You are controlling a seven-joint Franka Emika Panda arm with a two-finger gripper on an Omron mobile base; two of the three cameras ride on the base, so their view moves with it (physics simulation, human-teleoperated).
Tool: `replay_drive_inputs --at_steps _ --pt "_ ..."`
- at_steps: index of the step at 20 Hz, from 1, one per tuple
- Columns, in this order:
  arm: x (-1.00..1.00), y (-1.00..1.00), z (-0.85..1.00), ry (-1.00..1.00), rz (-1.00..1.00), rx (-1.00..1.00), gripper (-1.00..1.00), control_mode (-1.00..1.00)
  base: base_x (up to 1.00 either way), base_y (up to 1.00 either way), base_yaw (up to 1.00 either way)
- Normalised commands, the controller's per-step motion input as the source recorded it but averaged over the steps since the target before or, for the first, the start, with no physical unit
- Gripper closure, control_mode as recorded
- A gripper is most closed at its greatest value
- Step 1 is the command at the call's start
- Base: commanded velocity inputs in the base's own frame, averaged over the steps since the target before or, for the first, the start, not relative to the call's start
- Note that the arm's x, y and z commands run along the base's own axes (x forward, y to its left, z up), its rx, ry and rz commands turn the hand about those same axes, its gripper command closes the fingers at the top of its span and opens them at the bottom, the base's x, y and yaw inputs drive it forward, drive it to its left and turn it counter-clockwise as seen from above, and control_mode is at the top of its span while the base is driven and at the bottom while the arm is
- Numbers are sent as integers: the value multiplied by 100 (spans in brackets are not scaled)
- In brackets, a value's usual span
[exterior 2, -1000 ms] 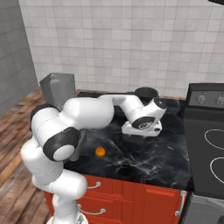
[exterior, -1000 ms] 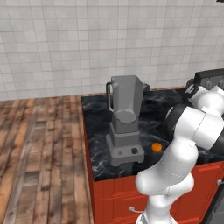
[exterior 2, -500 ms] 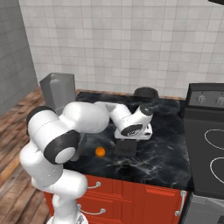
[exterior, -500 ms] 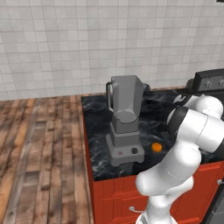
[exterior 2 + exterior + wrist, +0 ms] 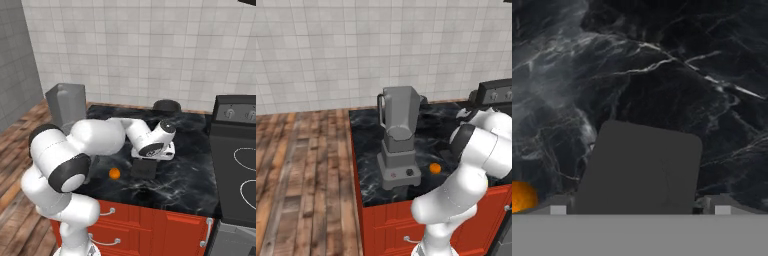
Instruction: Open the blender lid, put the tangerine in the blender, close the lid, and start the blender.
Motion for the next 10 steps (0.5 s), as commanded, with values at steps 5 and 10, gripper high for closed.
replay_drive_inputs --at_steps 5,10 --pt "-86 63 29 2 -17 0 -100 -100 0 0 0" --pt "-63 99 -2 17 -21 -9 -100 -100 0 0 0"
